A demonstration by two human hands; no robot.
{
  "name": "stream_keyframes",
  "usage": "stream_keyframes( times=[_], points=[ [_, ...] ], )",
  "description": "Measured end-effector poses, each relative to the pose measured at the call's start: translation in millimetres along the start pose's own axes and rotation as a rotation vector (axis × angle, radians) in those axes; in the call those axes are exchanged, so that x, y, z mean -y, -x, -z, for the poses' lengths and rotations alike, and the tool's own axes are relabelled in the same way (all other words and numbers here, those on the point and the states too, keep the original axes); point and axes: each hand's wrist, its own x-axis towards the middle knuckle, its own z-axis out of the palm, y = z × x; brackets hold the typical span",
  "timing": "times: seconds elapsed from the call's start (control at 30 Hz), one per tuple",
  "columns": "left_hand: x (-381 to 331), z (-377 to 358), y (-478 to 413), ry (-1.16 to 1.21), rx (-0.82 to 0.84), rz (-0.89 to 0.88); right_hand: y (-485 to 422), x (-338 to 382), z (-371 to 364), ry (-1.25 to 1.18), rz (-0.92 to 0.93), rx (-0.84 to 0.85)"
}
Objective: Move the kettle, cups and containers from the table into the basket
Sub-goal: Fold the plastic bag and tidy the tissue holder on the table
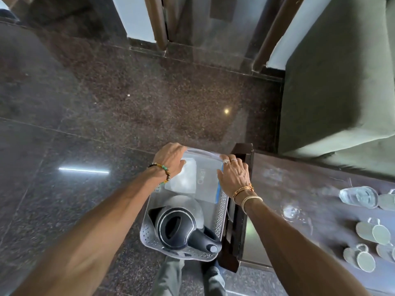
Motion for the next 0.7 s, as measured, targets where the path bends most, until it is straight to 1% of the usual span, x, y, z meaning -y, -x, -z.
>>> stream_keyframes(
  times=[0.13, 0.33, 0.53, 0.7],
  points=[
    [10, -20, -18, -0.092, 0.018, -0.046, -23, 4, -20, 0.026, 0.019, 0.034],
    [16, -30, -20, -0.283, -0.064, -0.117, -32, 2, -39, 0.105, 0.063, 0.021],
    [16, -39, -25, -0.271, -0.055, -0.017, -37, -5, -47, 0.195, 0.076, -0.03],
    [15, -42, -32, -0.253, -0.08, 0.031, -41, -5, -54, 0.242, 0.076, -0.027]
  ],
)
